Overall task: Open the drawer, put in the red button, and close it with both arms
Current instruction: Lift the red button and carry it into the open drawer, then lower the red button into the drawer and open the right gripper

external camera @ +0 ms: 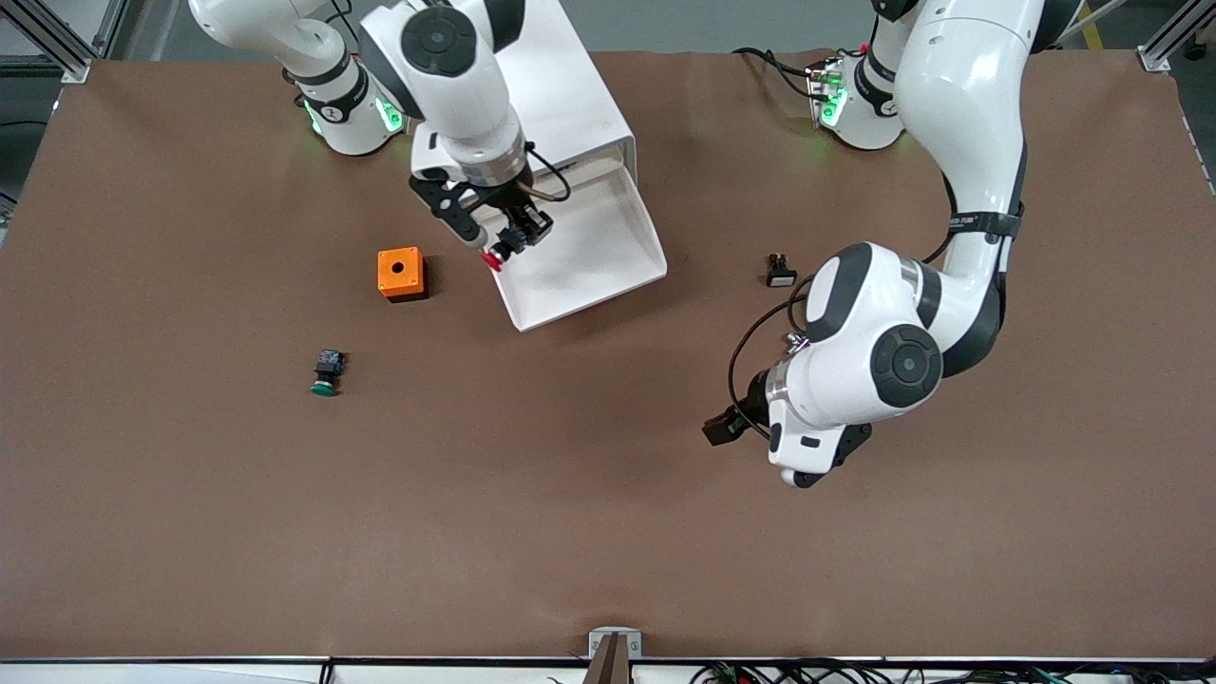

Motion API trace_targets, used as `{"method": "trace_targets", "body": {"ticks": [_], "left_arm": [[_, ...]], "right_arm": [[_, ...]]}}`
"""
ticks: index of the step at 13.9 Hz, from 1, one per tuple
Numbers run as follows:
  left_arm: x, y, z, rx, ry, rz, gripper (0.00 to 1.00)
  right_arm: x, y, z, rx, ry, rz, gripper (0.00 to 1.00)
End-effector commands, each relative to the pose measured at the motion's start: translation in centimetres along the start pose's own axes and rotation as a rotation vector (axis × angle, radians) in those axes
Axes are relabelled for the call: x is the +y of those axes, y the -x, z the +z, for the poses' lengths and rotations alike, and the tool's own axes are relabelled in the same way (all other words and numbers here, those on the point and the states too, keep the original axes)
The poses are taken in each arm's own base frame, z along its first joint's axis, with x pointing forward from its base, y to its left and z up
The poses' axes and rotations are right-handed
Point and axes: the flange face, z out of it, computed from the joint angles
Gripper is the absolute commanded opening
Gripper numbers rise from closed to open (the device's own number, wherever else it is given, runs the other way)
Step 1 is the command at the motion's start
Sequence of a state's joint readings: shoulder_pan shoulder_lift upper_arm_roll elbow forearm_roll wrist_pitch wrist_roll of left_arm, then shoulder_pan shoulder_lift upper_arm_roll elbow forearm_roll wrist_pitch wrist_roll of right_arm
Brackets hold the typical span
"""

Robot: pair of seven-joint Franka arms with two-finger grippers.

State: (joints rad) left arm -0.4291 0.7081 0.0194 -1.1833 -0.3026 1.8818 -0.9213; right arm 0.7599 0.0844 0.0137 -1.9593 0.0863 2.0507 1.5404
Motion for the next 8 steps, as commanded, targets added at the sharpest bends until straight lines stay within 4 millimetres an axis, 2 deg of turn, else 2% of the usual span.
{"method": "trace_targets", "body": {"ticks": [1, 4, 5, 8], "left_arm": [[0.2, 0.6, 0.0, 0.039, 0.000, 0.013, 1.00], [1.3, 2.1, 1.0, 0.067, -0.007, 0.035, 1.00], [1.8, 2.8, 1.4, 0.083, -0.007, 0.017, 1.00], [2.6, 4.5, 2.2, 0.127, -0.033, 0.005, 1.00]], "right_arm": [[-2.2, 2.4, 2.8, -0.007, 0.020, 0.044, 0.00], [-3.9, 6.6, 7.7, -0.006, -0.022, 0.107, 0.00], [-4.3, 7.3, 8.8, -0.005, -0.026, 0.118, 0.00], [-4.5, 7.7, 9.8, -0.003, -0.007, 0.118, 0.00]]}}
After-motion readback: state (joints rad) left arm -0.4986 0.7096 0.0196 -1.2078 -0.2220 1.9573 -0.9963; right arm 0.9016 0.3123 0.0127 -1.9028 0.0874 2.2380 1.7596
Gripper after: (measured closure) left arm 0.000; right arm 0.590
